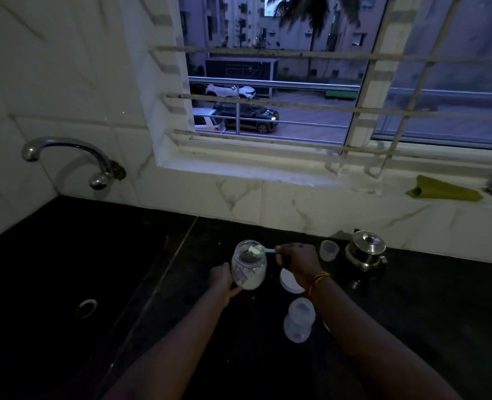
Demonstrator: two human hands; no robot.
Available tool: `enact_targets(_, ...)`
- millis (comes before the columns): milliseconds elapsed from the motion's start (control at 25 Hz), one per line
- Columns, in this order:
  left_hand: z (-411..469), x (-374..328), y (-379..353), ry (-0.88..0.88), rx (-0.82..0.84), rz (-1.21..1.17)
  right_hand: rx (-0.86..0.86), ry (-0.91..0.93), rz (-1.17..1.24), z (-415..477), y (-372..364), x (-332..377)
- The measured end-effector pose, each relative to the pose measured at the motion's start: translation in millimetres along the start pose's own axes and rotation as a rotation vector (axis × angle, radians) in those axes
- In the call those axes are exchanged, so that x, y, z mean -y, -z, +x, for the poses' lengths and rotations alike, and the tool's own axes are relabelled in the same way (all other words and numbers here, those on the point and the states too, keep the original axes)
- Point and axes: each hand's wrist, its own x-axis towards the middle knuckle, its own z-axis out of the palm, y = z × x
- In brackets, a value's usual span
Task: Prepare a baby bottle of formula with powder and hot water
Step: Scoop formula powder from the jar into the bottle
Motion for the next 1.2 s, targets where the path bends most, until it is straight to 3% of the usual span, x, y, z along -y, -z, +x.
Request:
enact_targets(80, -5.6, 13.3, 0.6, -0.107, -0.121, 0.146, -0.002, 0.003, 0.037, -5.8, 3.6, 1.8)
enact_targets(160, -13.8, 30.0, -0.4, -0.202, -0.214, 0.471, -0.007, -0.002, 0.057, -16.0, 13.3, 5.0)
enact_targets(240, -30.5, 43.5, -6.8, -0.262, -0.053, 0.742, -0.005, -0.020, 0.072, -27.7, 28.9, 8.7)
enact_targets(320, -49.5, 55.1, -14.6, -0.286, 0.275, 0.878, -0.002, -0.032, 0.067, -43.3, 51.5, 11.1)
enact_targets(400, -60.2, 65.4, -23.1, -0.380, 0.540, 0.923, -0.014, -0.017, -0.017, -57.3, 73.7, 11.6)
enact_targets(480, -61.8, 74.9, -30.6, -0.462, 0.638, 0.853, -0.039, 0.012, -0.142, -69.1, 90.7, 10.4)
enact_targets(640, -70.9, 86.4, -46.5, -0.484, 0.556, 0.722, -0.115, 0.086, -0.358, -84.2, 103.9, 7.7)
enact_targets(1000, -85.9, 65.8, -62.2, -0.532, 0.529, 0.975, -0.139, 0.287, -0.897, -87.9, 96.2, 12.6)
enact_targets(1200, -93.8, 58.4, -68.6, -0.528, 0.531, 0.972, -0.076, 0.529, -1.270, -89.6, 85.0, 16.4)
